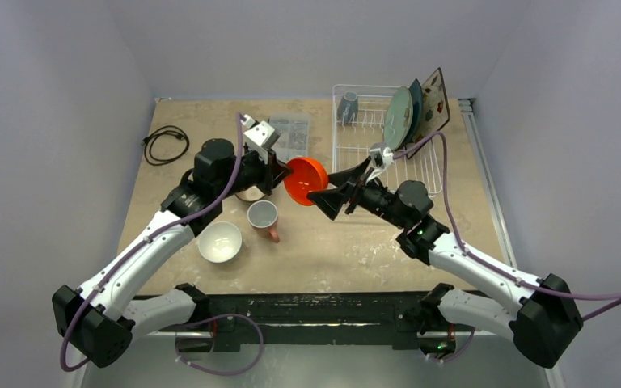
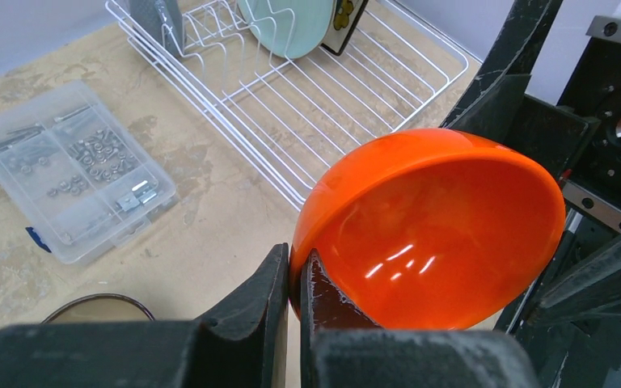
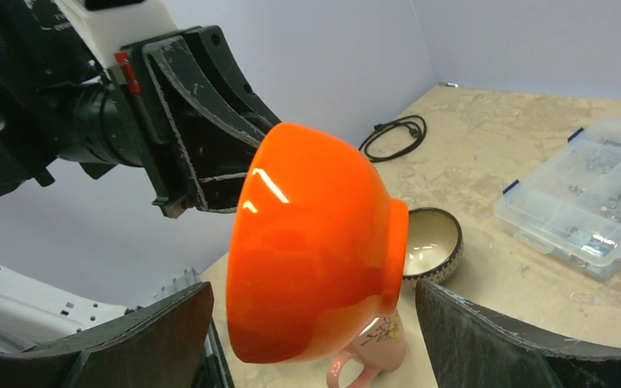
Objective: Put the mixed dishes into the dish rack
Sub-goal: Pick up the bowl from the center of the board.
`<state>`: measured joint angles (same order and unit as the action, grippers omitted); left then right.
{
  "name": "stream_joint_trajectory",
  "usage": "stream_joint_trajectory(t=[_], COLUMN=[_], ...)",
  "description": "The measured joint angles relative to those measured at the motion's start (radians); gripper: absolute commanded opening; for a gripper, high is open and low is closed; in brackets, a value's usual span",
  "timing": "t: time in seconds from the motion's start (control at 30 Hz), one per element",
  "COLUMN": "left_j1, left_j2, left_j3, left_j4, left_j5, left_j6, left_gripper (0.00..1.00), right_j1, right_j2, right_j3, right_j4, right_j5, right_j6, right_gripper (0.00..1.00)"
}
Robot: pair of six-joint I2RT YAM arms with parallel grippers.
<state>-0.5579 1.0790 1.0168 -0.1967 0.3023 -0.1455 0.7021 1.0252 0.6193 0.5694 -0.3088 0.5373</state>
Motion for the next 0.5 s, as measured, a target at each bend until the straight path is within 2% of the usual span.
stream_joint_trajectory(t=[0.13,0.4,0.5], left_j1=[0.0,0.0,0.0], left_j2=[0.0,0.031,0.047], left_j3=[0.0,0.0,0.002], left_j4=[0.0,0.002,0.001], left_j5=[0.003,0.043,0.057], left_j6=[0.0,-0.005,-0.012], left_gripper=[0.0,0.0,0.0], right_j1=[0.0,0.0,-0.002], right_j2=[0.03,0.024,0.018], right_j3=[0.0,-0.006,-0.017], right_j4=[0.0,0.024,0.023], right_j5=[-0.006,-0.027,-0.021], right_j6=[0.011,0.02,0.02], right_gripper=[0.81,0.77,0.67])
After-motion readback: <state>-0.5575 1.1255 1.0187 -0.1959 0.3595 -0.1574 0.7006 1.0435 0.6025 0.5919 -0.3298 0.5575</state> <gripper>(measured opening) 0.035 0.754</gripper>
